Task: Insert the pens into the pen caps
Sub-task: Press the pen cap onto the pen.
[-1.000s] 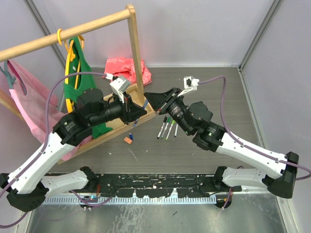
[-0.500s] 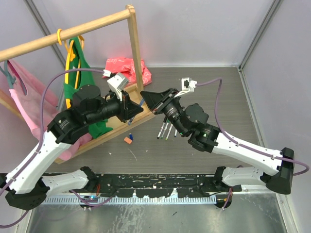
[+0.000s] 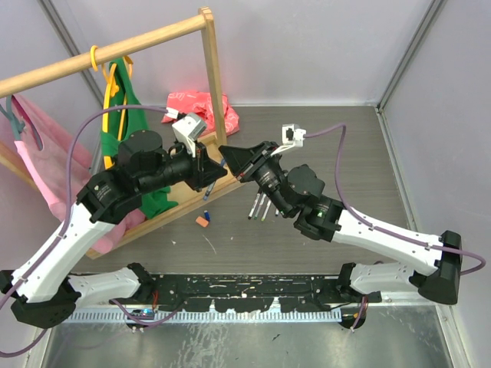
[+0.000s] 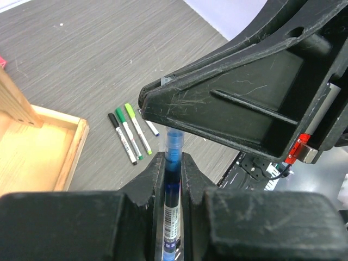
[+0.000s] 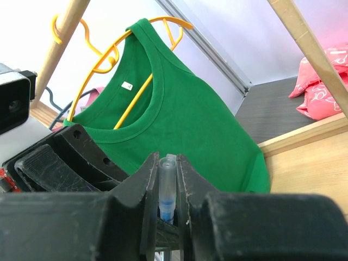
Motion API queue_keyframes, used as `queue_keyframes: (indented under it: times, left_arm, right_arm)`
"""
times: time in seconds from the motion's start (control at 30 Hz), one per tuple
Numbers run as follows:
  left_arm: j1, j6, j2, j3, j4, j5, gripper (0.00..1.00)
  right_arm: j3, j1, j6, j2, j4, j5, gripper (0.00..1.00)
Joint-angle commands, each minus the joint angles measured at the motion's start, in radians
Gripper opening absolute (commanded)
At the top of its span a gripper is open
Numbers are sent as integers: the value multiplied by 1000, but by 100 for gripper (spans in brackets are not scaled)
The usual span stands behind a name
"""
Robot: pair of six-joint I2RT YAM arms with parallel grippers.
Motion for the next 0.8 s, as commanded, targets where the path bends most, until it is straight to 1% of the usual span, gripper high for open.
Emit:
queue_keyframes:
  times: [0.0, 0.07, 0.17, 0.27, 0.4, 0.53, 0.6, 0.77]
  left_arm:
    - [25, -13, -36, 46, 616, -63, 0]
    - [24, -13, -53, 24, 596, -35, 0]
    - [23, -12, -76, -6, 571, 20, 0]
    - [23, -11, -84, -26, 538, 80, 0]
    - [23, -13, -62, -32, 494, 171, 0]
    - [22, -19, -58, -56, 485, 193, 0]
    - [22, -22, -60, -65, 482, 195, 0]
    - [22, -18, -67, -85, 466, 188, 0]
  right_arm:
    - [-37, 105, -24, 22, -340, -202, 0]
    - [-14, 89, -45, -3, -337, -170, 0]
    - [18, 55, -69, -37, -326, -166, 0]
    - [53, 18, -89, -56, -297, -198, 4]
    - [126, -4, -131, -54, -290, -205, 8]
    - [180, -12, -164, -54, -276, -202, 18]
    - [202, -13, -180, -59, -274, -193, 26]
    - [208, -15, -246, -103, -238, -204, 43]
